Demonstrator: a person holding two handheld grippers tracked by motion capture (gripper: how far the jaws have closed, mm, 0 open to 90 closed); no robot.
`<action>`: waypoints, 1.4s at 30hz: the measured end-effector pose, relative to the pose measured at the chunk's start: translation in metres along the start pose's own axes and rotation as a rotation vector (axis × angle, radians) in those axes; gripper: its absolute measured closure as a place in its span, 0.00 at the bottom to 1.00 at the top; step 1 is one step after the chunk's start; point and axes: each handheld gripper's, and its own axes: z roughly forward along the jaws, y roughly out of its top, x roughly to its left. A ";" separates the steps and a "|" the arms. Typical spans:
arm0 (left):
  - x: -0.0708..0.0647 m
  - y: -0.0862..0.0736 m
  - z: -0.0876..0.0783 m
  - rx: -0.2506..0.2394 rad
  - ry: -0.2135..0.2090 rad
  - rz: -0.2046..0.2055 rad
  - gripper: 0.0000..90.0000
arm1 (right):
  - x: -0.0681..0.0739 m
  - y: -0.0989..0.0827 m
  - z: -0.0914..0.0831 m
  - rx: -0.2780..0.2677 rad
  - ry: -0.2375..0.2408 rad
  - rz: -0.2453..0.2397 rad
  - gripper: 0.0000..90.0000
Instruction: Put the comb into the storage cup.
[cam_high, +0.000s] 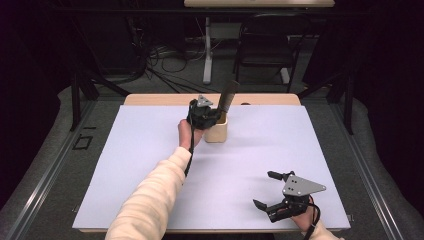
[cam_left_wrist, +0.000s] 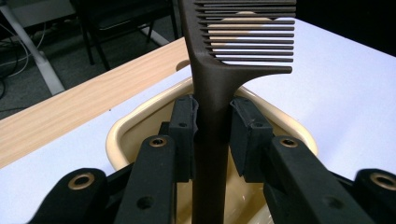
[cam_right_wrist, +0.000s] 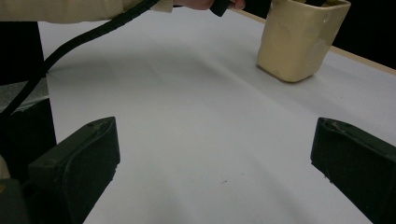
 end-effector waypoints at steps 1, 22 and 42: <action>0.000 0.000 0.000 0.005 0.001 0.003 0.80 | 0.000 0.000 0.000 0.000 0.000 0.000 0.01; -0.003 0.006 -0.012 -0.002 -0.001 -0.008 0.43 | 0.000 0.000 0.000 0.007 -0.001 0.006 0.01; -0.007 0.018 -0.053 0.070 -0.033 0.054 0.05 | 0.000 0.000 0.001 0.010 -0.005 0.009 0.01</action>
